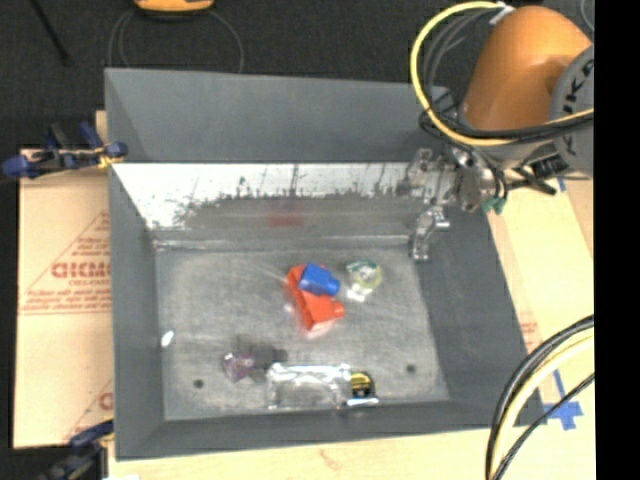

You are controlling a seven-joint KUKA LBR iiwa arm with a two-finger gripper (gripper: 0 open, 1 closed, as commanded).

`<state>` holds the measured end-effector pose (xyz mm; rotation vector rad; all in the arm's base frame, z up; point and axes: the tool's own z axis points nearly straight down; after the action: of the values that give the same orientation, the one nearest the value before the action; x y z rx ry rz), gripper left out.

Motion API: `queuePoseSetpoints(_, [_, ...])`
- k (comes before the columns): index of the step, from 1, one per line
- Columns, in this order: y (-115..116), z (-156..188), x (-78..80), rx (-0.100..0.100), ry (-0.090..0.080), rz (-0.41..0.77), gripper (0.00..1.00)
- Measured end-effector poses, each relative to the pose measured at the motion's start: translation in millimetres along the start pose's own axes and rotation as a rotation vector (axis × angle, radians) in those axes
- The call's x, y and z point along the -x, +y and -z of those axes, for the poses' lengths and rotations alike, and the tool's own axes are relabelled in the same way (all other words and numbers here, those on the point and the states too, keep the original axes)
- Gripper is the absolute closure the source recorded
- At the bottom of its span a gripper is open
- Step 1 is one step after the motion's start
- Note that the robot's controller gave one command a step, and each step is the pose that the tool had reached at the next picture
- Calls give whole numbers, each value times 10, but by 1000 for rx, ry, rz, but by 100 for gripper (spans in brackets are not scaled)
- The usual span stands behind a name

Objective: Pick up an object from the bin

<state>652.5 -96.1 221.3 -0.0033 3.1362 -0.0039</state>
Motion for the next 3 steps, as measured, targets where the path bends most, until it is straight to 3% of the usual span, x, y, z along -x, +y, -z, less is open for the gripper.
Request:
queuePoseSetpoints(1, [441, -1435, -92, 4, 8, -62, 0])
queuePoseSetpoints(2, [423, -1387, -71, 2, 0, -61, 100])
queuePoseSetpoints(3, [420, -1387, -71, 1, 0, -60, 0])
